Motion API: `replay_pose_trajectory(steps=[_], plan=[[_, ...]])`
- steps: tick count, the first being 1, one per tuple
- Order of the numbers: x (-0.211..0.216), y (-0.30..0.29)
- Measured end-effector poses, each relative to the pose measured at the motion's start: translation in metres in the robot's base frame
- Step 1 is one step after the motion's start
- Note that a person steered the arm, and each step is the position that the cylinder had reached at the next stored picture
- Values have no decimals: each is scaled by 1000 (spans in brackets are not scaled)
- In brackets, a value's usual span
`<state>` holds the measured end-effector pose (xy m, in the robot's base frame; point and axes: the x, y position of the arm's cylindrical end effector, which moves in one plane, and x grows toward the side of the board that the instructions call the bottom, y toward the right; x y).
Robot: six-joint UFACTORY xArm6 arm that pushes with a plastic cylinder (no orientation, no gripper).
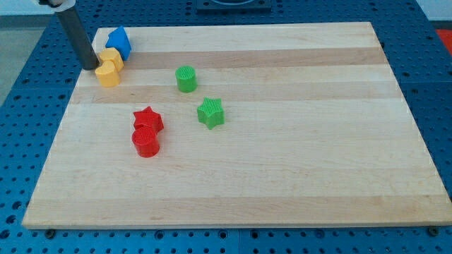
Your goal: Push the red star into the red circle
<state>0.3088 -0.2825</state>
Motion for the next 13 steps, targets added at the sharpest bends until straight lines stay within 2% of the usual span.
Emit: replay_pose_trajectory(steps=[1, 2, 3, 4, 5, 7, 11, 13], plan=[[0, 0], [21, -1], [62, 3], [91, 50], [93, 98], [115, 115], [134, 125], [91, 160]])
